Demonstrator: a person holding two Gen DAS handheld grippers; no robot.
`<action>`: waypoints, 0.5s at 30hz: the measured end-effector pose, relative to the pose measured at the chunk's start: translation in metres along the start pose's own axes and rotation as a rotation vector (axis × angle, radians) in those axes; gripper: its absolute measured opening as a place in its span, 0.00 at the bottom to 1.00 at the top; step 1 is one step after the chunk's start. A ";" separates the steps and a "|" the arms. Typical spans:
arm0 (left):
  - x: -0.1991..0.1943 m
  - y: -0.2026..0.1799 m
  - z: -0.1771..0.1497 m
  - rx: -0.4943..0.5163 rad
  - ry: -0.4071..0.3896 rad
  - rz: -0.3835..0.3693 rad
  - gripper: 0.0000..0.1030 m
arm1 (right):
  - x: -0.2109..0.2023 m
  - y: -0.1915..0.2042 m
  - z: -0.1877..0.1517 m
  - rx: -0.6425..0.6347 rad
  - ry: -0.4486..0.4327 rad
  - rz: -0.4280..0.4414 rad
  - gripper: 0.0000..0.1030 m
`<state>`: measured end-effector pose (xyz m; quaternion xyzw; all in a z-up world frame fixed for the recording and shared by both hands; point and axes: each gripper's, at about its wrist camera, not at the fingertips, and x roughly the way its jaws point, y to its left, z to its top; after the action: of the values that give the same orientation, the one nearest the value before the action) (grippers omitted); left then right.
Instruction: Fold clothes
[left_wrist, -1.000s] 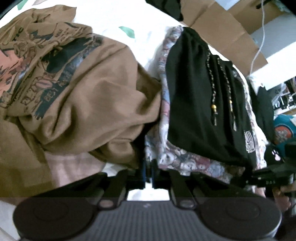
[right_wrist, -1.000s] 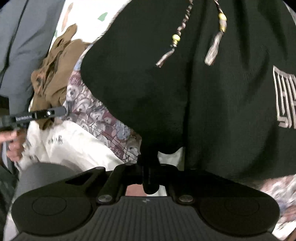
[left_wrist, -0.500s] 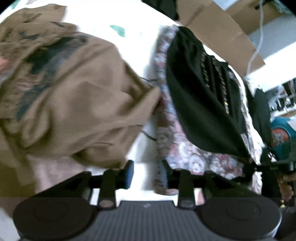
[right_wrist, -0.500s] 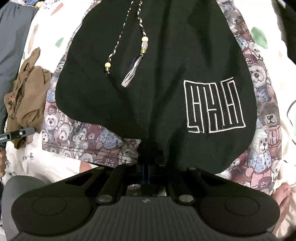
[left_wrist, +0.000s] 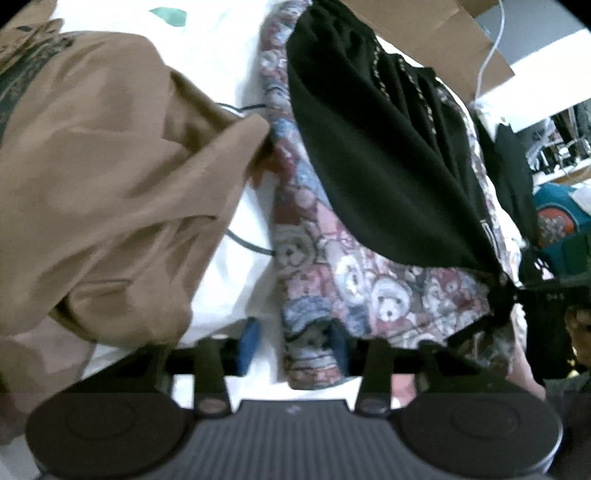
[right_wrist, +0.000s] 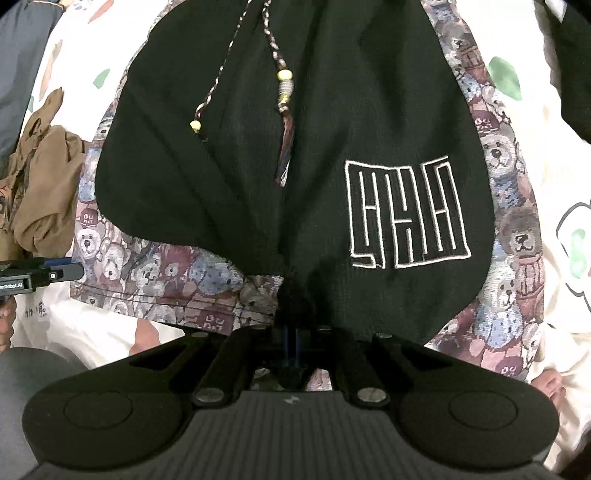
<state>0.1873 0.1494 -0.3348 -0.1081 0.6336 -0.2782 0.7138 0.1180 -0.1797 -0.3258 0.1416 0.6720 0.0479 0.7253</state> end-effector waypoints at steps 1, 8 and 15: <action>0.000 0.001 0.001 -0.006 0.002 0.000 0.05 | -0.001 0.000 0.000 -0.002 0.003 0.005 0.03; -0.045 -0.006 0.003 0.006 -0.040 0.024 0.01 | -0.004 0.013 -0.006 -0.015 0.033 0.098 0.03; -0.105 -0.011 0.008 0.008 -0.108 0.094 0.01 | -0.001 0.039 -0.018 -0.032 0.068 0.221 0.03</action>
<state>0.1878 0.1946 -0.2393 -0.0899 0.5975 -0.2408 0.7596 0.1044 -0.1402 -0.3156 0.2018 0.6755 0.1430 0.6946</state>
